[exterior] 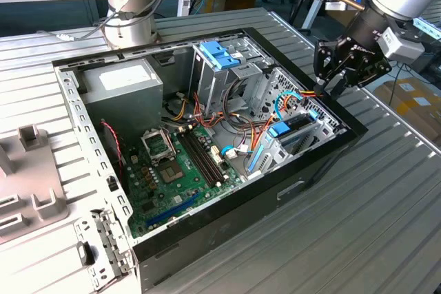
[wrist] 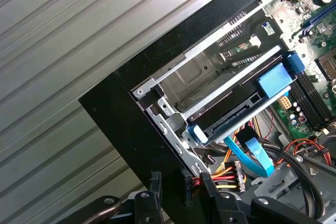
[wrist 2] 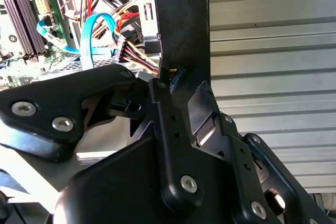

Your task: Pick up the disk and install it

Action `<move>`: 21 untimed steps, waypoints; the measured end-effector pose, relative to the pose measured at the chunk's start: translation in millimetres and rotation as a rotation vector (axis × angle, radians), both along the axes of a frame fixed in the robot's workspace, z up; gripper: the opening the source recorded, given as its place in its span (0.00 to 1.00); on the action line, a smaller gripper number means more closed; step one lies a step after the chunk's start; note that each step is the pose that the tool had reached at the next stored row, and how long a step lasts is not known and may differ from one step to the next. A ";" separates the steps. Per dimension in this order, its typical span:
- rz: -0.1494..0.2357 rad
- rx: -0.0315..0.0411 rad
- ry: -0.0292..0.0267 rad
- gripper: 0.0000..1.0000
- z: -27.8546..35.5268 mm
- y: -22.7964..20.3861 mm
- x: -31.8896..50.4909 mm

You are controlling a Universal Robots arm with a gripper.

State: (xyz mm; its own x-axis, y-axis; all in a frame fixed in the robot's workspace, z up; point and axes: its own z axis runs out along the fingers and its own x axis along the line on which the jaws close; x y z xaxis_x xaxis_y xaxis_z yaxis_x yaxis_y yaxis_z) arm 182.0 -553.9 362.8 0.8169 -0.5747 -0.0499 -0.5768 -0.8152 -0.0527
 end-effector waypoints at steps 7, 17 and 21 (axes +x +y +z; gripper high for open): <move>0.000 -0.0001 0.0000 0.19 -0.1 0.0 0.0; 0.000 0.0012 0.0000 0.19 3.1 0.5 -0.1; 0.000 0.0081 0.0000 0.17 5.4 2.4 -0.7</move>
